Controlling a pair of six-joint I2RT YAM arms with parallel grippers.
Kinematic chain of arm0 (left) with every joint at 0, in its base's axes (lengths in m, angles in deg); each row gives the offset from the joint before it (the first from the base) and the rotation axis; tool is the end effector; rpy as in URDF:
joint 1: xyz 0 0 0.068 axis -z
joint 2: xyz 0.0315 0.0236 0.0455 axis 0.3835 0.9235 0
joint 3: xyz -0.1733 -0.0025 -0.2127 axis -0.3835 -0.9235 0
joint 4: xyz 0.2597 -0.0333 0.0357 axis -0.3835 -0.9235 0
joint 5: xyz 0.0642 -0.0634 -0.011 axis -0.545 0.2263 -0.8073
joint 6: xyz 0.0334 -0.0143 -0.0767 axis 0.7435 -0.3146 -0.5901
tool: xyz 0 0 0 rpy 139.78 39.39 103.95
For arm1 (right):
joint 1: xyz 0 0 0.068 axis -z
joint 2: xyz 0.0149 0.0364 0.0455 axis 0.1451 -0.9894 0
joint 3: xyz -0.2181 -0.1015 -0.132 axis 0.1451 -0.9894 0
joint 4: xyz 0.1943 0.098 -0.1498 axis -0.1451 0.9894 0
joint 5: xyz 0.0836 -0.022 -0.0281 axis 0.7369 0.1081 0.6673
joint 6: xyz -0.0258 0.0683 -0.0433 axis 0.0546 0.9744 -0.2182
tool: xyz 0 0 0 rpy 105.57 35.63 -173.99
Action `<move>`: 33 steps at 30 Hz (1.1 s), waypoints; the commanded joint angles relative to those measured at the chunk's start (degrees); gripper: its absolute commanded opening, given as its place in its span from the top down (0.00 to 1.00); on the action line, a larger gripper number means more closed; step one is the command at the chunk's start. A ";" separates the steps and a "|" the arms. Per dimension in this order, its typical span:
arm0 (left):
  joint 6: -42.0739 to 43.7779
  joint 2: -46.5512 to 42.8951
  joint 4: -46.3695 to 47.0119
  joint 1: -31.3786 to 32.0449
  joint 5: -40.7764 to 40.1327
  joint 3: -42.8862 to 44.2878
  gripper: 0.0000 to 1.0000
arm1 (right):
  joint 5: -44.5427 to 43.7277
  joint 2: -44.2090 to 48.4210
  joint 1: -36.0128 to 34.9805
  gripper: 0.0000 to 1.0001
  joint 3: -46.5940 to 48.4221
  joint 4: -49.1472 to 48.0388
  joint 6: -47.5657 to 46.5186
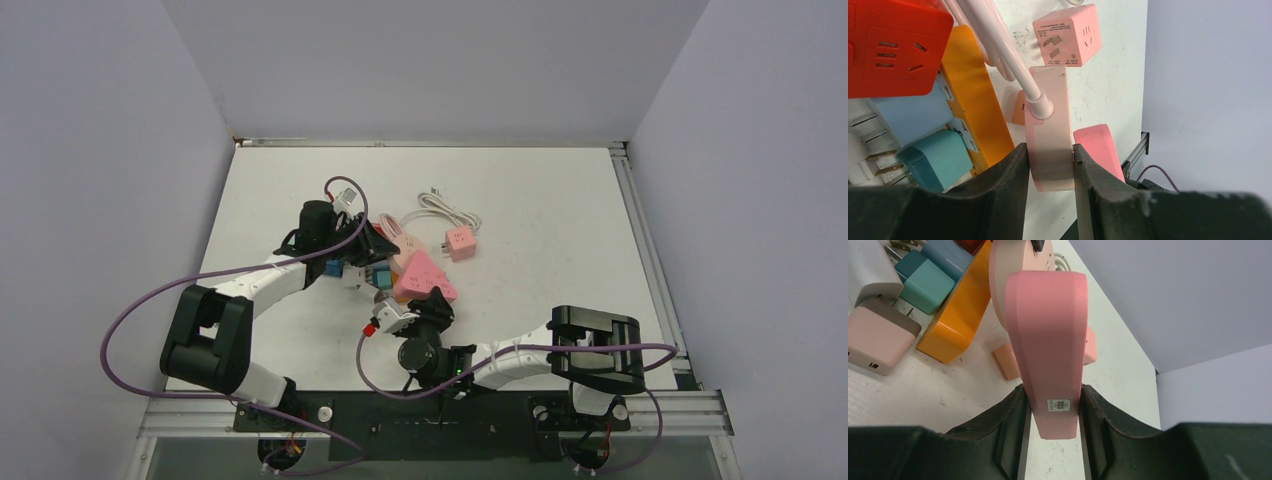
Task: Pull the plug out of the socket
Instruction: Remove the plug from the socket.
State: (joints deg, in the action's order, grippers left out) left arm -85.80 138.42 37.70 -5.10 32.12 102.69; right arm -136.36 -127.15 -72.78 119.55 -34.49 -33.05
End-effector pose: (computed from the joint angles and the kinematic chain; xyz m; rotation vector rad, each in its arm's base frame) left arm 0.3096 -0.1392 0.1827 -0.2535 2.3275 -1.2250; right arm 0.1182 0.3246 0.1622 -0.8992 1.4999 -0.3790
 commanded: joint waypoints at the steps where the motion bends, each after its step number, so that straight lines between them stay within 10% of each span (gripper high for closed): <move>1: 3.76 -0.15 0.64 -0.31 0.90 1.08 1.00 | -7.97 2.08 1.62 0.95 -0.09 -7.82 -1.21; 18: 3.63 0.13 0.64 -0.67 0.80 0.88 1.00 | -11.91 4.23 3.78 0.95 -1.75 -14.79 -4.69; 33: 3.66 0.22 0.64 -0.67 0.53 0.84 1.00 | 4.08 18.40 10.04 0.95 -2.93 5.82 16.89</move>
State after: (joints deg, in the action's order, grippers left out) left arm -88.90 138.42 39.91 -5.14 31.88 103.41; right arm -129.15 -116.44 -66.59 116.88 -26.56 -24.15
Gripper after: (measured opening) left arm 0.306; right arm 0.359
